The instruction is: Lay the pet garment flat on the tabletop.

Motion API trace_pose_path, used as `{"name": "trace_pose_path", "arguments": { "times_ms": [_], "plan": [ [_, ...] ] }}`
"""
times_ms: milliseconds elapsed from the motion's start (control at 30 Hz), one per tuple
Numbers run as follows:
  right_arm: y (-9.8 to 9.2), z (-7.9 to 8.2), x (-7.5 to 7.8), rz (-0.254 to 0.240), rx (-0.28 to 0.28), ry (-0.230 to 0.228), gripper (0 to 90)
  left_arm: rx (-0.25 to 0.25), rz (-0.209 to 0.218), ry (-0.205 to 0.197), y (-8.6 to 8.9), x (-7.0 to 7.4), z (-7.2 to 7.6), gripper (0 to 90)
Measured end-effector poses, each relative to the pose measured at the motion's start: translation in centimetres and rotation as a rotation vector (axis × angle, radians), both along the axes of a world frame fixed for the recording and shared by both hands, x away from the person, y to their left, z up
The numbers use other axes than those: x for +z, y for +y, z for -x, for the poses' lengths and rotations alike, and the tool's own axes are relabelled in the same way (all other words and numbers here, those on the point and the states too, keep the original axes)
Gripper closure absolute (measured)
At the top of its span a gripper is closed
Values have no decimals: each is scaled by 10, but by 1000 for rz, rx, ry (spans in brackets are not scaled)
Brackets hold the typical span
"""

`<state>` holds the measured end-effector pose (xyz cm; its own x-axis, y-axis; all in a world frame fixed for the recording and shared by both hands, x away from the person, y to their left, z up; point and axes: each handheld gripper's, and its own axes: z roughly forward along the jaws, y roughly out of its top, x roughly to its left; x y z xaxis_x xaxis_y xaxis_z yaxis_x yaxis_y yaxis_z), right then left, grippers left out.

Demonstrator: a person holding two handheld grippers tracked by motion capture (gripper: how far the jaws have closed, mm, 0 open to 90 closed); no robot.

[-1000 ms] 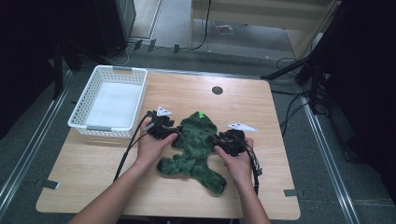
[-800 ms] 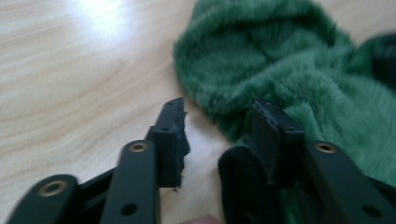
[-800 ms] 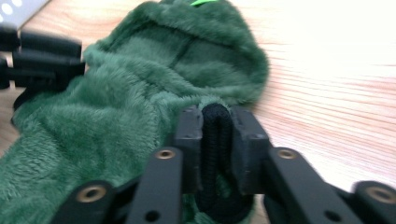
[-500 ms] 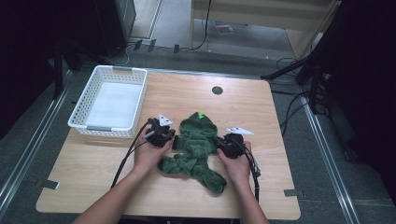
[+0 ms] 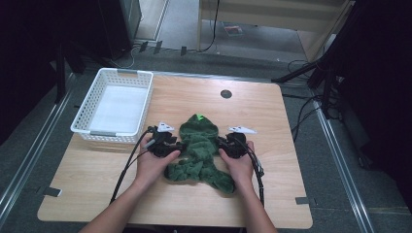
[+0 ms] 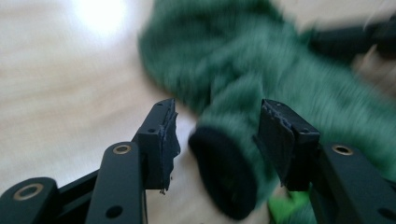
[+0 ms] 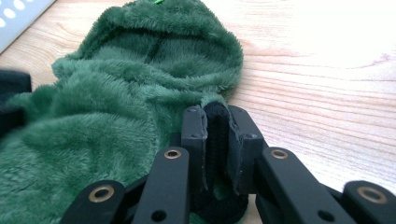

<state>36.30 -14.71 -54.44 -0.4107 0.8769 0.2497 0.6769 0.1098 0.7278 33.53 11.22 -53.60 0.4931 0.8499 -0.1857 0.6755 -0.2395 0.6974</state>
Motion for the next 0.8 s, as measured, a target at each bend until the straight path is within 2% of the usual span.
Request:
{"name": "trace_pose_path", "arguments": {
  "times_ms": [33,167,233,300,333,433,500,567,633,667,700,733,767,800],
  "plan": [
    [0,0,0,-1,5,2,790,4,-23,-1,-1,-2,1,515],
    [2,0,-1,3,21,2,794,7,-64,-28,-1,-5,-1,770],
    [4,0,-2,-3,21,1,797,16,-91,-52,-1,-6,-5,826],
    [5,-1,-2,-3,23,-3,798,41,-89,-46,5,-6,-14,841],
    [6,-1,-3,-6,24,1,799,71,-82,-48,9,-6,-20,845],
    [6,-2,-4,-8,21,-11,813,108,-65,-51,16,-7,-31,853],
    [8,-3,-3,5,-1,-11,824,119,-67,-49,18,-7,-37,856],
    [12,-6,-3,34,-19,-29,830,118,-58,-52,16,-8,-39,857],
    [15,-12,-1,55,-24,-23,829,117,-62,-52,15,-7,-41,852],
    [15,-16,0,58,-20,-16,826,123,-45,-47,16,-7,-41,844],
    [16,-19,2,53,-12,-9,815,116,-22,-42,17,-7,-41,818],
    [16,-21,5,41,2,-11,779,119,-21,-48,18,-5,-39,755],
    [16,-20,11,37,9,-32,698,121,-15,-56,19,-2,-36,663],
    [15,-18,16,35,8,-52,666,113,6,-65,20,2,-32,591]
  ]
}}
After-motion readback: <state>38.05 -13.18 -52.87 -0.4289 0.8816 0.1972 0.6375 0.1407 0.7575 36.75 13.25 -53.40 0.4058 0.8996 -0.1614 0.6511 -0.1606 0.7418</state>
